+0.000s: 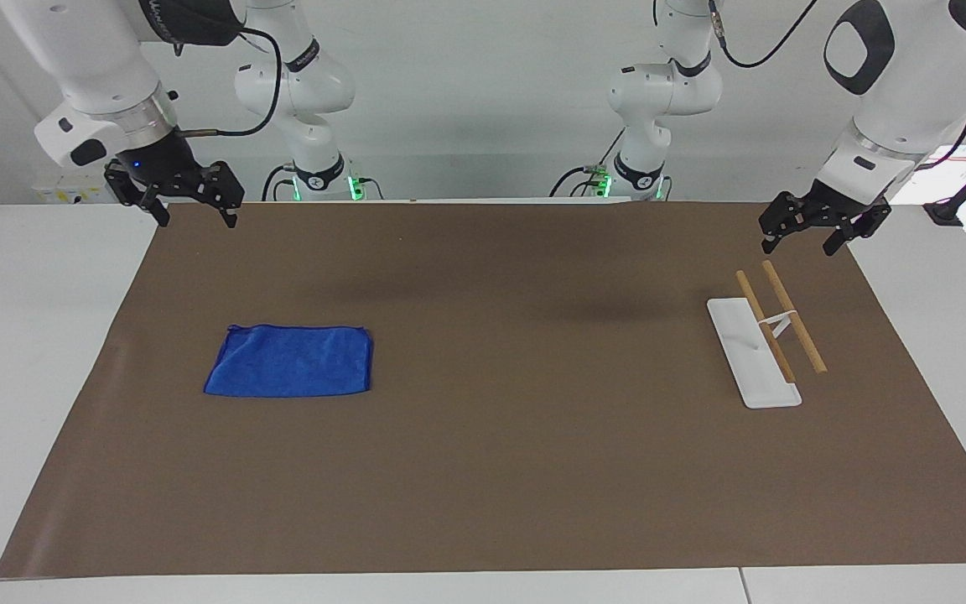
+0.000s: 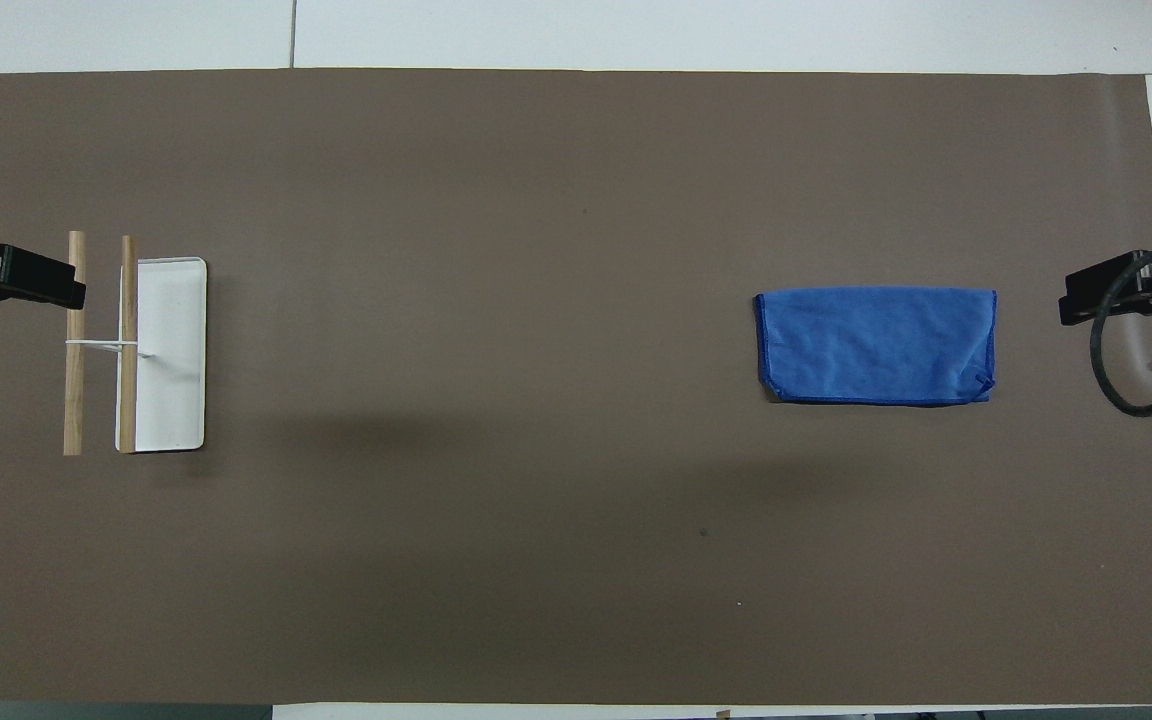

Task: Right arm passes towel to left arm to hang
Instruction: 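Reach the right gripper down to the blue towel's near edge, then close the right gripper on the blue towel's edge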

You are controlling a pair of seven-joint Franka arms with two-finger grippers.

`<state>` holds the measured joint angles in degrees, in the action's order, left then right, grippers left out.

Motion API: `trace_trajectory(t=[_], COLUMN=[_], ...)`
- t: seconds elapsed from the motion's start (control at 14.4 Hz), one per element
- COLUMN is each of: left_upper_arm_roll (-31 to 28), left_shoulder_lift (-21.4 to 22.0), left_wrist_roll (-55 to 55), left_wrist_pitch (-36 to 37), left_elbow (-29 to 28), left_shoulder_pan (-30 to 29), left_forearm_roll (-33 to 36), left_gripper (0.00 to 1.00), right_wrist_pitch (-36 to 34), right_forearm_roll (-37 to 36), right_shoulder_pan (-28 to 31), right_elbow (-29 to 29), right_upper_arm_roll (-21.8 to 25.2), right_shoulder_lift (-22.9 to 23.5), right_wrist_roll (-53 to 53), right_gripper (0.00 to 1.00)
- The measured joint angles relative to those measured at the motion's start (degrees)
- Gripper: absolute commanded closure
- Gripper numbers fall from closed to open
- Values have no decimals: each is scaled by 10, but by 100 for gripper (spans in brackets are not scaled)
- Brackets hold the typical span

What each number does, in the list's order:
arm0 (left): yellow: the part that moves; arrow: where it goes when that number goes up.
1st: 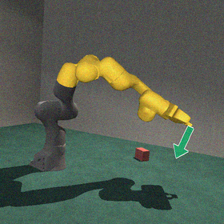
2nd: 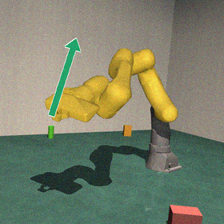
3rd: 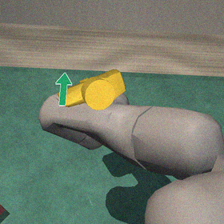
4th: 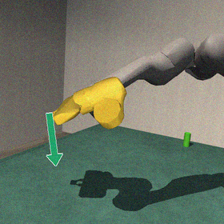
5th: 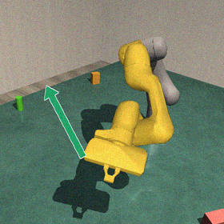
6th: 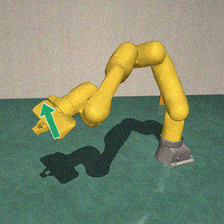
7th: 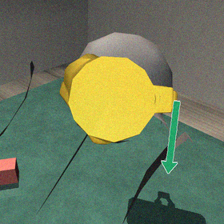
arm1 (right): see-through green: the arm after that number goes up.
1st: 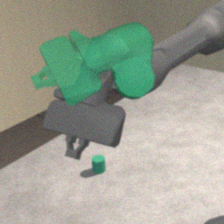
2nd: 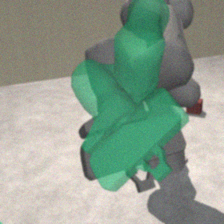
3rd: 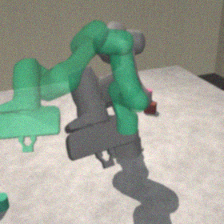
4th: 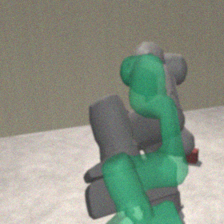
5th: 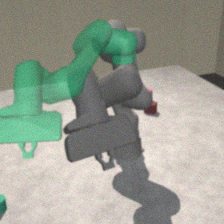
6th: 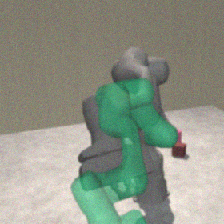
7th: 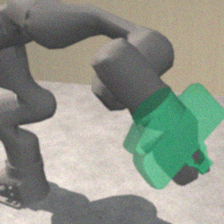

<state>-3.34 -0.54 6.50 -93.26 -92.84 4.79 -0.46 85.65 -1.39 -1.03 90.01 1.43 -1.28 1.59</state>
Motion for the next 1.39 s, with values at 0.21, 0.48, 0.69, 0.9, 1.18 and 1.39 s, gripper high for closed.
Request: trace_trajectory(t=[0.21, 0.48, 0.69, 0.9, 1.18, 1.39], left_upper_arm_roll=[0, 0, 0, 0, 0, 0], left_shoulder_lift=[0, 0, 0, 0, 0, 0], left_wrist_roll=[0, 0, 0, 0, 0, 0], left_wrist_pitch=[0, 0, 0, 0, 0, 0], left_elbow=[0, 0, 0, 0, 0, 0], left_shoulder_pan=[0, 0, 0, 0, 0, 0], left_forearm_roll=[0, 0, 0, 0, 0, 0], left_gripper=[0, 0, 0, 0, 0, 0], right_wrist_pitch=[1, 23, 119, 231, 312, 419], right_forearm_roll=[0, 0, 0, 0, 0, 1], right_shoulder_pan=[-1, -1, 0, 0, 11, 13], right_elbow=[0, 4, 76, 187, 245, 303], right_upper_arm_roll=[0, -1, 0, 1, 2, 1], right_shoulder_lift=[0, 0, -16, -35, 10, 51], right_wrist_roll=[1, 5, 5, 6, 6, -1], right_gripper=[0, 0, 0, 0, 0, 0])
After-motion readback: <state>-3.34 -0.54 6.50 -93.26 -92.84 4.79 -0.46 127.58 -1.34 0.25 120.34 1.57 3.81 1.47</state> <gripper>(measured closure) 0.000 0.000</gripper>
